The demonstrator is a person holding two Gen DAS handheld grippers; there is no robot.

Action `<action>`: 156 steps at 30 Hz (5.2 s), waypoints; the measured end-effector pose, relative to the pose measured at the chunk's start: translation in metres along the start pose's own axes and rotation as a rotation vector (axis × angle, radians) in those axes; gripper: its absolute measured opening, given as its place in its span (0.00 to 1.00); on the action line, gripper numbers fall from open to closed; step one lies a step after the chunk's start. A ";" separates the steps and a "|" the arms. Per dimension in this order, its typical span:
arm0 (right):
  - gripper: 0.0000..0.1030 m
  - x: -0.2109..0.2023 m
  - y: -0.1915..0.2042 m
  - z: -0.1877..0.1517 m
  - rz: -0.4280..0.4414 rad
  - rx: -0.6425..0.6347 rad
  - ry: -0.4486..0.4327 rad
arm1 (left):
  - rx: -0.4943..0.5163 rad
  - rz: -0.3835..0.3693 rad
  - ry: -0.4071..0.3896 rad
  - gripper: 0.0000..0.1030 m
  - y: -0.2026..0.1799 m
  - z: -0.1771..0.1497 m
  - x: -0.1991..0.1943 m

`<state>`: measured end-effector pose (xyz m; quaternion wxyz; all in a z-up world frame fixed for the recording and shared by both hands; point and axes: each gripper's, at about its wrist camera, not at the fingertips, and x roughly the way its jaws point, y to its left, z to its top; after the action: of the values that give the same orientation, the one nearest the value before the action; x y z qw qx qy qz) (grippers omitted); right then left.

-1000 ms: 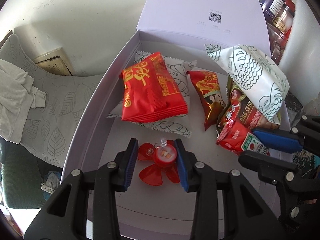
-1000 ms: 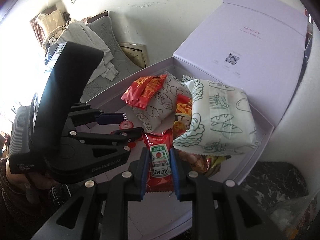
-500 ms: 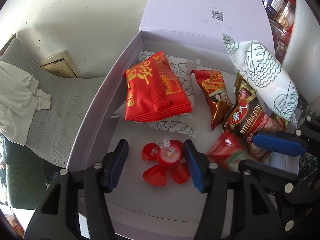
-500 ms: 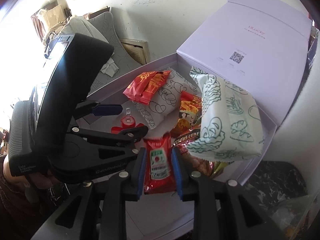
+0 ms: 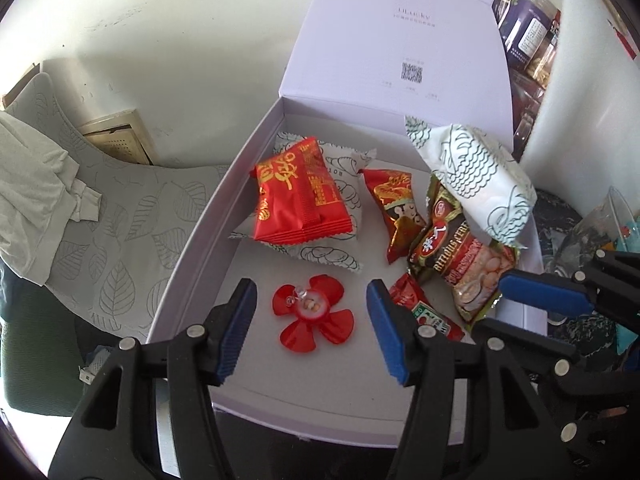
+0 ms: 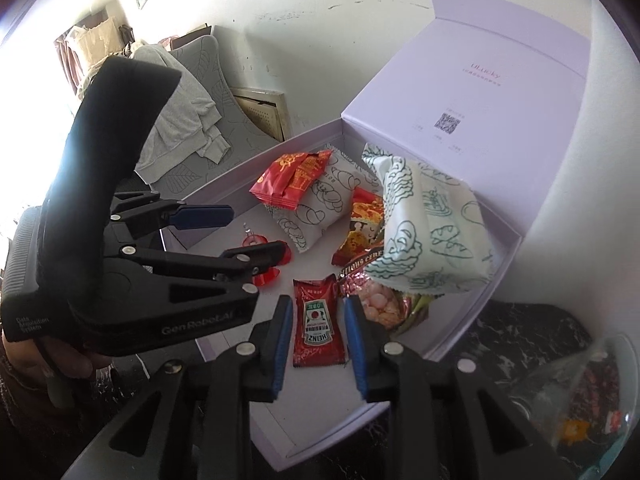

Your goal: Organize objects

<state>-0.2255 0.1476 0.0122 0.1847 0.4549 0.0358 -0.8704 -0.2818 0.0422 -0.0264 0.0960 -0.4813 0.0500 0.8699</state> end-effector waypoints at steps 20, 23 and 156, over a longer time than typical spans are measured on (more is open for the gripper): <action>0.54 -0.086 0.018 -0.008 -0.109 -0.003 -0.167 | -0.008 0.102 -0.144 0.61 -0.004 -0.014 -0.086; 0.56 -0.100 0.020 -0.013 -0.125 -0.002 -0.189 | -0.007 0.096 -0.160 0.63 -0.007 -0.020 -0.100; 0.75 -0.175 0.071 -0.178 -0.208 0.013 -0.238 | -0.020 0.113 -0.166 0.90 -0.055 -0.203 -0.185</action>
<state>0.0288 0.1737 0.0569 0.0934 0.3438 0.0549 -0.9328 -0.0066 0.0374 0.0227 0.0456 -0.4050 0.0603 0.9112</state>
